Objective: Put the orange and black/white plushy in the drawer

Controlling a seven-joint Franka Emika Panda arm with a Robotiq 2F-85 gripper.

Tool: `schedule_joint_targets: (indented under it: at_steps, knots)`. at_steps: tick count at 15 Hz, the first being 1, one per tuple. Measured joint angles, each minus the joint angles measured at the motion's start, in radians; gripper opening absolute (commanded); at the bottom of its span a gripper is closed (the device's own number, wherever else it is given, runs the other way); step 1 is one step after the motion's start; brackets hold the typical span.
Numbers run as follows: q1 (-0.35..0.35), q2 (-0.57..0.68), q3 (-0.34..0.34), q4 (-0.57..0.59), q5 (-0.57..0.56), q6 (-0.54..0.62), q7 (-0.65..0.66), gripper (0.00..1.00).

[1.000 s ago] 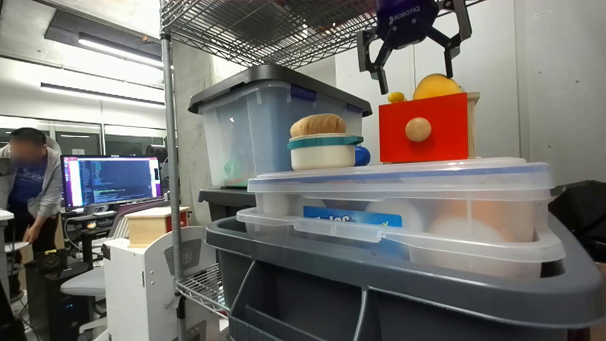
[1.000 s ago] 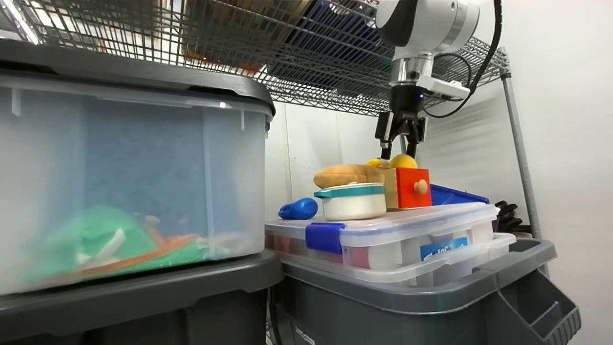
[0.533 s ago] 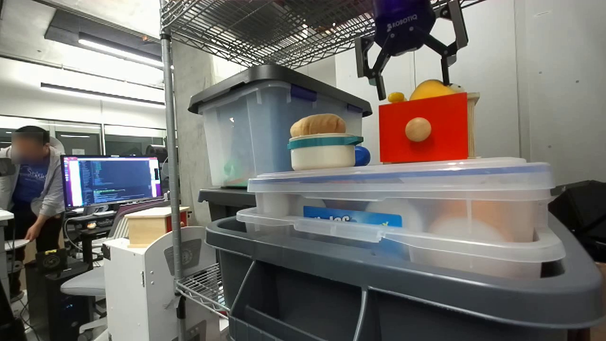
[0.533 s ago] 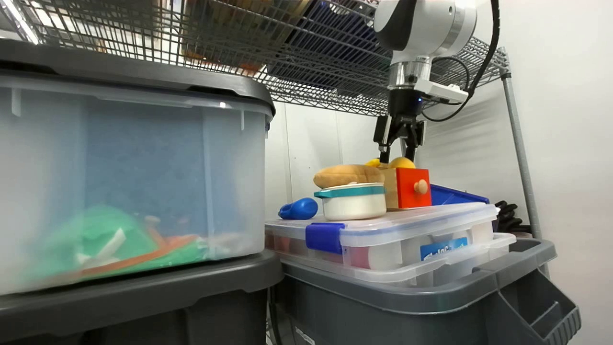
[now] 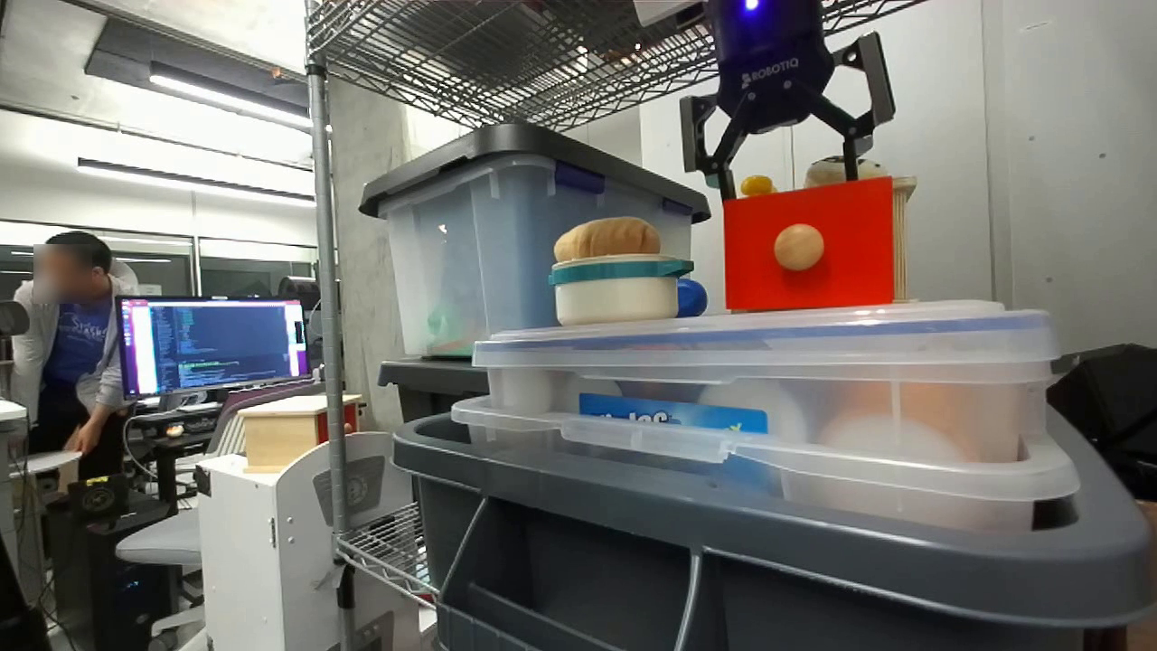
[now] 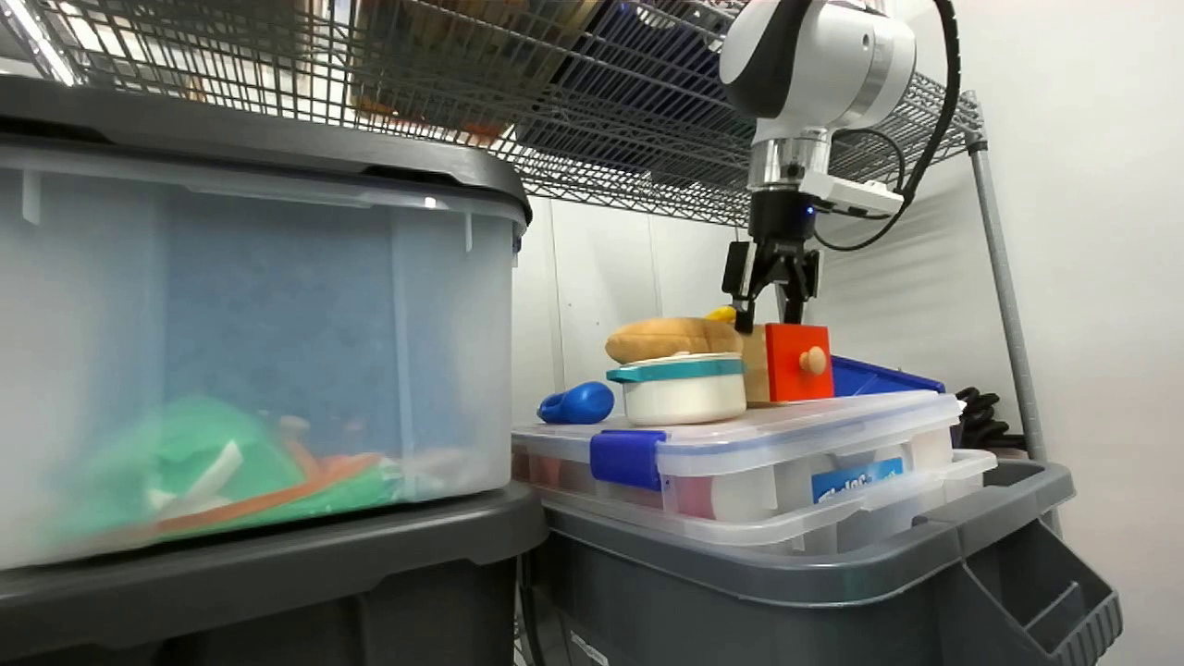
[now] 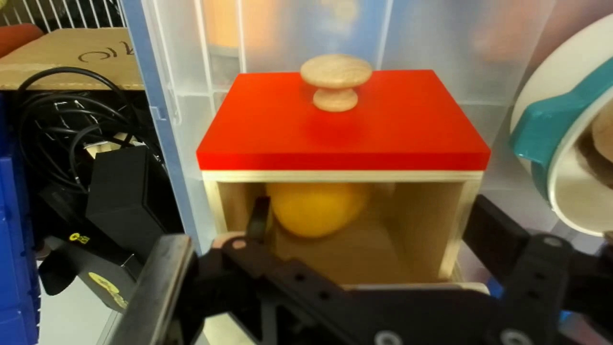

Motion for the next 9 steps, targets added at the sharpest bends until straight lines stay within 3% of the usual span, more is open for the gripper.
schedule_joint_targets:
  at_steps: [9]
  knots:
    - [-0.001, -0.009, 0.000, 0.029, 0.000, -0.008, 0.000, 1.00]
